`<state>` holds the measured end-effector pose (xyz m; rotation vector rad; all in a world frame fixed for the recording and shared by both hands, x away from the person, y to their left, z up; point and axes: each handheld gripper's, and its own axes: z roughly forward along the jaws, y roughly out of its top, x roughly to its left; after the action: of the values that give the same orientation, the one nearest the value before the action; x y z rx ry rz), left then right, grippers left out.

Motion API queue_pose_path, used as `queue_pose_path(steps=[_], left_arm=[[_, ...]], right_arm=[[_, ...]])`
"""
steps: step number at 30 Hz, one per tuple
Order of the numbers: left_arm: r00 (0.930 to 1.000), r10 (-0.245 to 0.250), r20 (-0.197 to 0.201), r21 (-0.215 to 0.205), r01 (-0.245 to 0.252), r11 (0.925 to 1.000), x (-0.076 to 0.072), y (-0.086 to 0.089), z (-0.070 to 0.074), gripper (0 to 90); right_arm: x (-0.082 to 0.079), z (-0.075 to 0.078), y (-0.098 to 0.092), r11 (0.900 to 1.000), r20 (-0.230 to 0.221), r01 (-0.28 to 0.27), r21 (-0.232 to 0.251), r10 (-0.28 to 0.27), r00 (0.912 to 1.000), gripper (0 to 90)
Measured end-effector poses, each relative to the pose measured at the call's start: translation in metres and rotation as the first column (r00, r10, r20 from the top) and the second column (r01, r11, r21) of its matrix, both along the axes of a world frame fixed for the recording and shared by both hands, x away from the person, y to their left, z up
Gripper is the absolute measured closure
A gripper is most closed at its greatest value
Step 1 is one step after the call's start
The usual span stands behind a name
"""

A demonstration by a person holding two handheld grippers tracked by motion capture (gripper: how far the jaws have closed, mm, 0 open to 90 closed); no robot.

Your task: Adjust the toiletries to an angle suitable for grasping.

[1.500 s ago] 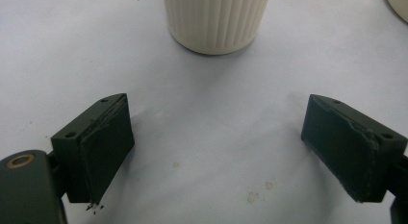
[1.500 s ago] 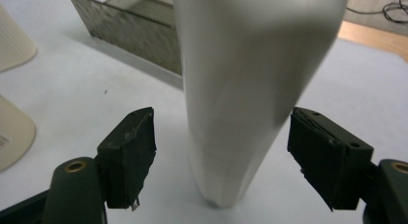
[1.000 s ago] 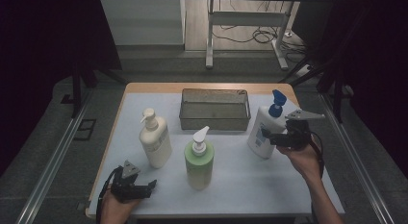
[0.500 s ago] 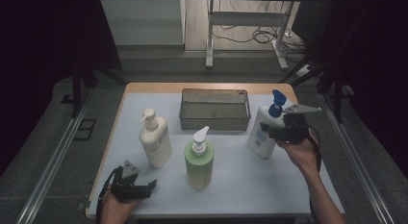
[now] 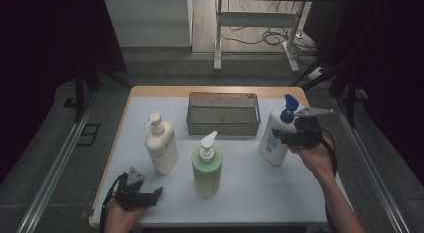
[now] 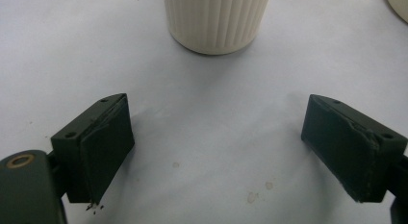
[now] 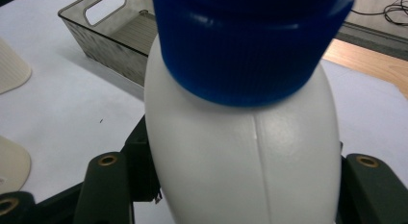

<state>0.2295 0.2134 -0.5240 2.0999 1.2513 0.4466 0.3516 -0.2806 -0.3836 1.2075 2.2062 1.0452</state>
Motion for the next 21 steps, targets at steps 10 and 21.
queue_pose_path(steps=[10, 21], left_arm=[[1.0000, 0.000, 0.000, 0.000, 0.000, 1.0000, 0.000, 0.000, 0.000, 10.4], [1.0000, 0.000, 0.000, -0.002, 0.000, 1.0000, 0.000, 0.000, 0.000, 10.4]], right_arm=[[-0.010, 0.021, 0.000, 1.000, 0.005, -0.022, 0.016, 0.022, 0.9997, 39.0], [-0.017, 0.046, 0.010, 0.998, 0.013, -0.060, 0.015, 0.060, 0.9981, 39.1]])
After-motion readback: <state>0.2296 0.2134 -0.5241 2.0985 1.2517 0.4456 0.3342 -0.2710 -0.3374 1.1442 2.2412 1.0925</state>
